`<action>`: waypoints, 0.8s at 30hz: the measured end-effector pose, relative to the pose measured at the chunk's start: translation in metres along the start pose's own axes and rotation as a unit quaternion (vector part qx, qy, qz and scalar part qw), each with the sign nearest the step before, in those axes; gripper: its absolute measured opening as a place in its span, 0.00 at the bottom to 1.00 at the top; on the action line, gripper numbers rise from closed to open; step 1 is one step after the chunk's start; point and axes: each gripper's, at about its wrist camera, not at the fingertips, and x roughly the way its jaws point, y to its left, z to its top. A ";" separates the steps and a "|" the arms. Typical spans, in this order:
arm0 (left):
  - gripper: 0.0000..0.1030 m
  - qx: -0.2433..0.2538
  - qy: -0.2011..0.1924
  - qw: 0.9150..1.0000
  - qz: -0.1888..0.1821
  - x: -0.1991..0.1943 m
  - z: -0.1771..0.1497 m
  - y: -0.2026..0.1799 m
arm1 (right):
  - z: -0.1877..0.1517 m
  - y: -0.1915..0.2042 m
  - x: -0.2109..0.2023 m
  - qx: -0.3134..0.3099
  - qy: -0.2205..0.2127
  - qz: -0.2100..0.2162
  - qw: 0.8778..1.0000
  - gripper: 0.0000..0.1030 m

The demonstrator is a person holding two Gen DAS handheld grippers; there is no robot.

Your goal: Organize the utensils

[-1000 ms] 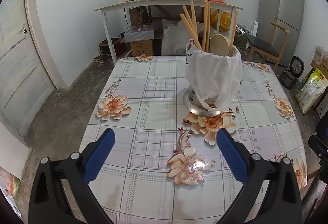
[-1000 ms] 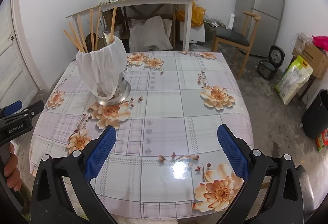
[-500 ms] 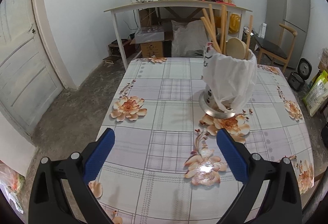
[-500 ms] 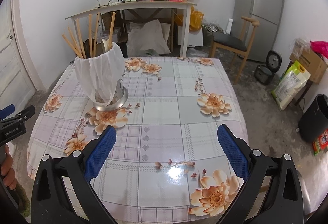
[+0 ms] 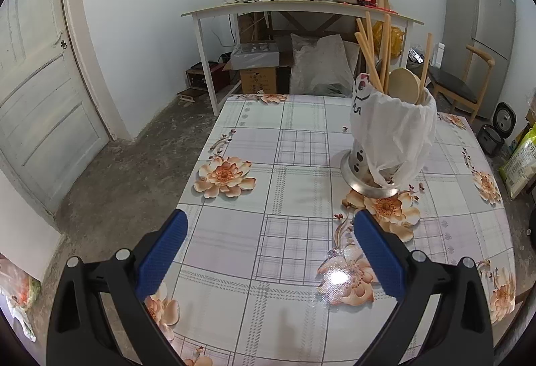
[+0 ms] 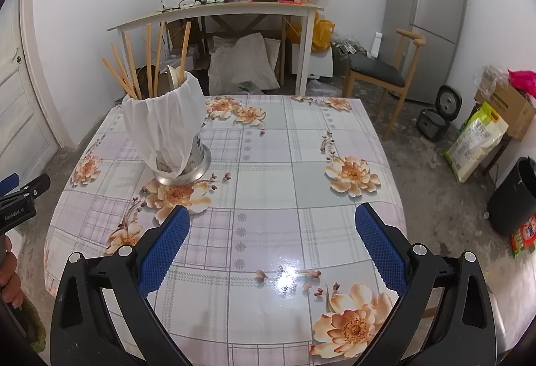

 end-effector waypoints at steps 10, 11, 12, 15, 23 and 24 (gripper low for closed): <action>0.94 -0.007 0.001 1.000 0.004 0.001 0.000 0.007 | 0.001 0.006 0.002 -0.005 0.000 0.003 1.000 0.92; 0.95 -0.008 0.001 1.000 0.004 0.002 0.000 0.007 | 0.001 0.006 0.003 -0.005 0.001 0.003 1.000 0.92; 0.94 -0.009 0.002 1.000 0.005 0.003 0.000 0.008 | 0.001 0.006 0.002 -0.005 0.001 0.003 1.000 0.92; 0.94 -0.011 0.003 1.000 0.006 0.003 -0.001 0.009 | 0.000 0.006 0.003 -0.005 0.003 0.005 1.000 0.92; 0.94 -0.012 0.010 1.000 0.001 0.004 0.000 0.011 | 0.000 0.008 0.003 -0.008 0.003 0.007 1.000 0.92; 0.94 -0.010 0.010 1.000 0.003 0.003 0.000 0.010 | 0.000 0.008 0.003 -0.008 0.003 0.008 1.000 0.92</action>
